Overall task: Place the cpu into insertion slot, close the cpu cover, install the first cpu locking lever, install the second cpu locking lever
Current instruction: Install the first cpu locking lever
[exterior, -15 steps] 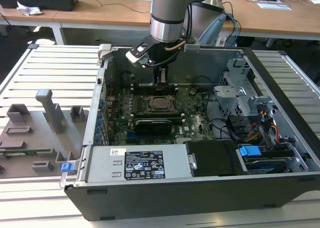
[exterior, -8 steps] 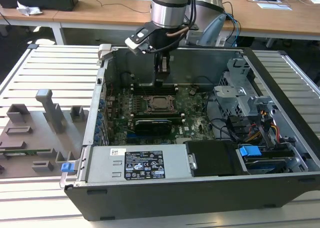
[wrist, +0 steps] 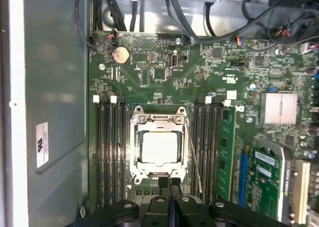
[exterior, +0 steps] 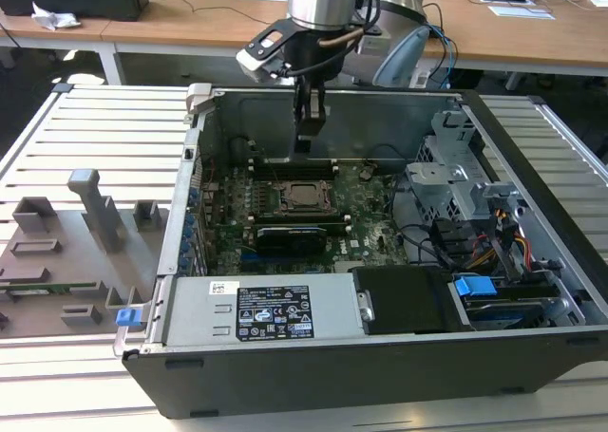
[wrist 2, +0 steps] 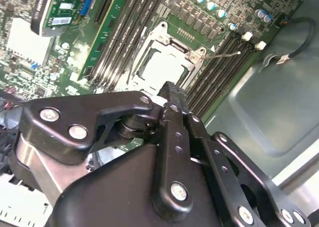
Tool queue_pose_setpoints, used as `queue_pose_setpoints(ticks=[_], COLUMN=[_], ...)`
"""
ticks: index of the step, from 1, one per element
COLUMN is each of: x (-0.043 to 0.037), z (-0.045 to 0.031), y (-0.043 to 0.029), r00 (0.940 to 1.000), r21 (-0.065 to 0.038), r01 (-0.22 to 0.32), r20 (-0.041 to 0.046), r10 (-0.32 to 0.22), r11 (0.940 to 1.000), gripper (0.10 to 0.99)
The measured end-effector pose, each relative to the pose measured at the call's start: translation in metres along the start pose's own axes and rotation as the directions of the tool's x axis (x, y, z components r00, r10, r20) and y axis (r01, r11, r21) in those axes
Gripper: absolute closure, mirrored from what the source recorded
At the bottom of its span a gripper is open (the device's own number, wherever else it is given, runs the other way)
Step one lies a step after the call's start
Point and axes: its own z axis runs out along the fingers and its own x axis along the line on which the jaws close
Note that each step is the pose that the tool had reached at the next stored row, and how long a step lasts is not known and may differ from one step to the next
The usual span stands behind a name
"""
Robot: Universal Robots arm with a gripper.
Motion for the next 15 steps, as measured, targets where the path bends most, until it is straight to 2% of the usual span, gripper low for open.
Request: queue_pose_setpoints(ticks=[3, 9, 11, 15], x=[-0.0007, -0.0017, -0.002, -0.002], z=[-0.0119, -0.0304, -0.0345, -0.0349], y=[-0.0006, -0.0016, -0.0017, -0.0018], r00=[0.9999, 0.9995, 0.9993, 0.9993], r21=[0.0, 0.001, 0.001, 0.001], r01=[-0.001, -0.002, -0.002, -0.002], r20=[0.0111, 0.0317, 0.0361, 0.0382], r10=[0.001, 0.002, 0.002, 0.002], r11=[1.0, 1.0, 1.0, 1.0], gripper=[0.98, 0.98, 0.98, 0.98])
